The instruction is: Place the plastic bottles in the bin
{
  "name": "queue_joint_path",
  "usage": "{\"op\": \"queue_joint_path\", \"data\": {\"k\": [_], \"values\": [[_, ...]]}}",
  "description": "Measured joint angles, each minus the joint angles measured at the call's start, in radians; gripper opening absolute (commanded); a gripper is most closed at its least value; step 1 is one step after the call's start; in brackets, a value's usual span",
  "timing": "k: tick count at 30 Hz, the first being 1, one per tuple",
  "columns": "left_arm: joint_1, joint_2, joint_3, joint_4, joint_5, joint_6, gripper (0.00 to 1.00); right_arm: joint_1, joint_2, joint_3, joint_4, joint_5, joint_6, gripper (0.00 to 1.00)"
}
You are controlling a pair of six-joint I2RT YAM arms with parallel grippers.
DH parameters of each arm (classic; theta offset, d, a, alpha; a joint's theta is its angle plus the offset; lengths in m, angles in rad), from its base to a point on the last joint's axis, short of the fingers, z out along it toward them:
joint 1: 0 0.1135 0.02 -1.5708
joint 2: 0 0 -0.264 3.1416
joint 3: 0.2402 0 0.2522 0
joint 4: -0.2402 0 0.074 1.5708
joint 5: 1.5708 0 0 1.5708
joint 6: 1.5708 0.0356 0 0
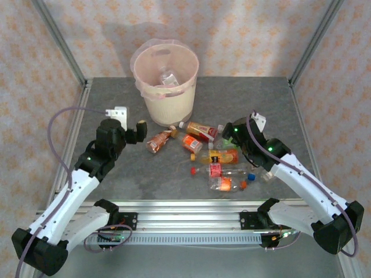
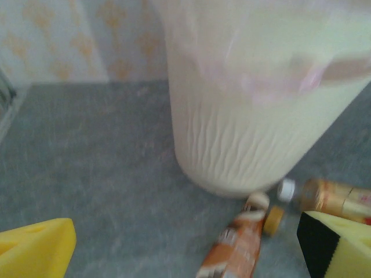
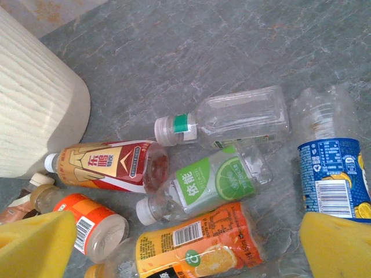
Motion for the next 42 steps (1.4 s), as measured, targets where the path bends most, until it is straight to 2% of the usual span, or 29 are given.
{"op": "queue_joint_path", "data": {"k": [7, 13, 25, 42], "values": [[0.000, 0.036, -0.146, 0.056, 0.012, -0.071, 1.00, 0.000, -0.001, -0.013, 0.001, 0.015, 0.009, 0.99], [0.000, 0.163, -0.218, 0.146, 0.056, -0.112, 1.00, 0.000, -0.001, -0.017, 0.001, 0.018, 0.019, 0.99], [-0.026, 0.463, -0.163, 0.269, 0.113, -0.120, 1.00, 0.000, 0.007, -0.017, 0.001, 0.018, 0.022, 0.99], [-0.026, 0.689, -0.040, 0.329, 0.107, -0.140, 1.00, 0.000, 0.008, -0.017, 0.001, 0.020, 0.022, 0.99]]}}
